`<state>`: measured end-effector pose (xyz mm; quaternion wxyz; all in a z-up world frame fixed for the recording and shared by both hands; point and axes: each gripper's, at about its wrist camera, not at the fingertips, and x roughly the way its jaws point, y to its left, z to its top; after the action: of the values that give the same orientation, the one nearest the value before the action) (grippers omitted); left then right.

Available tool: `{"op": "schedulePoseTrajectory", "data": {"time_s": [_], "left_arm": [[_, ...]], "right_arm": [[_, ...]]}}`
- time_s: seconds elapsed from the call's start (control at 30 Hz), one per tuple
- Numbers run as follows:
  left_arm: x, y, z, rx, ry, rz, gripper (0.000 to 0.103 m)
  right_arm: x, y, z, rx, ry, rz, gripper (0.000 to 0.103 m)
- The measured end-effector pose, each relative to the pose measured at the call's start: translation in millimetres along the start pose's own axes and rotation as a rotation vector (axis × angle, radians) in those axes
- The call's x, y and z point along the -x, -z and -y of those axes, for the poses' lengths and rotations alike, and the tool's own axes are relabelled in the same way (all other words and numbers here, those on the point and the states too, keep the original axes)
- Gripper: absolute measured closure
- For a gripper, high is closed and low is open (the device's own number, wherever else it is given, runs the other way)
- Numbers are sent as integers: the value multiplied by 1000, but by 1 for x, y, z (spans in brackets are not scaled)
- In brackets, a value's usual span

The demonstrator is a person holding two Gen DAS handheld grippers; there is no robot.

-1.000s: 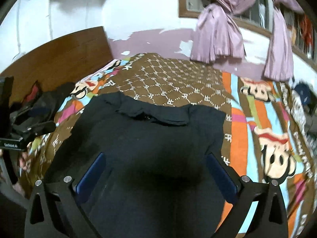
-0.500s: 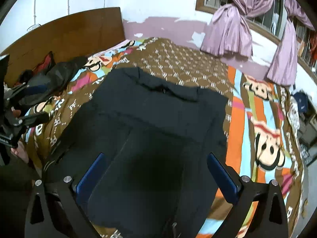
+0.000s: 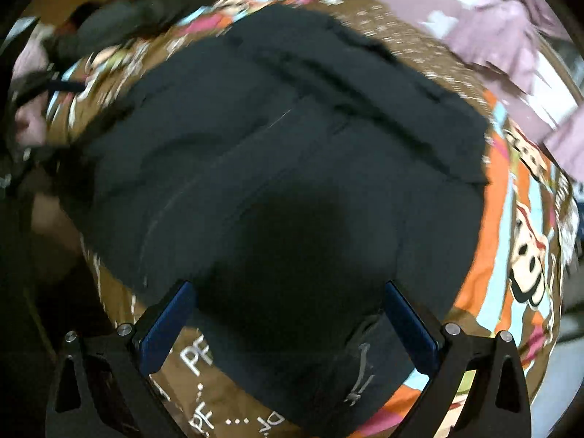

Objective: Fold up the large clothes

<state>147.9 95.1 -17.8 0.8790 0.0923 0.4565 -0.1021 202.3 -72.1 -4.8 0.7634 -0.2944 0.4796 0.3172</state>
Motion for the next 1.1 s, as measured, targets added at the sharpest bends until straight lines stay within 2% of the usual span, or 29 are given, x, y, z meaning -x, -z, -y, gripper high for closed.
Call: {"op": "schedulePoseTrajectory", "data": {"time_s": [0.13,0.3,0.37,0.5,0.63,0.77,0.9,1.0,1.1], "left_arm": [[-13,24,-3,4,3,-54,2],[-18,39,14,-75,11,-75,2],[-20,44,21,-108,18,-73,2],[-30,58,36,-212,27,-85,2],[-43,70,46,-276,-2,-98,2],[-54,82,52,-334,-53,-104,2],[-65,90,55,-376,-95,-111,2],[-64,87,46,-327,-60,-109,2],[-63,84,37,-288,-25,-108,2]], "right_arm": [[-19,10,-13,79,-33,-66,0],[-37,23,-27,152,-35,-122,0],[-43,26,-32,189,-3,-131,0],[-62,34,-48,308,127,-143,0],[-79,44,-64,410,197,-155,0],[-97,47,-70,458,256,-182,0],[-105,37,-61,402,246,-225,0],[-100,20,-44,331,237,-213,0],[-90,1,-21,207,220,-189,0]]}}
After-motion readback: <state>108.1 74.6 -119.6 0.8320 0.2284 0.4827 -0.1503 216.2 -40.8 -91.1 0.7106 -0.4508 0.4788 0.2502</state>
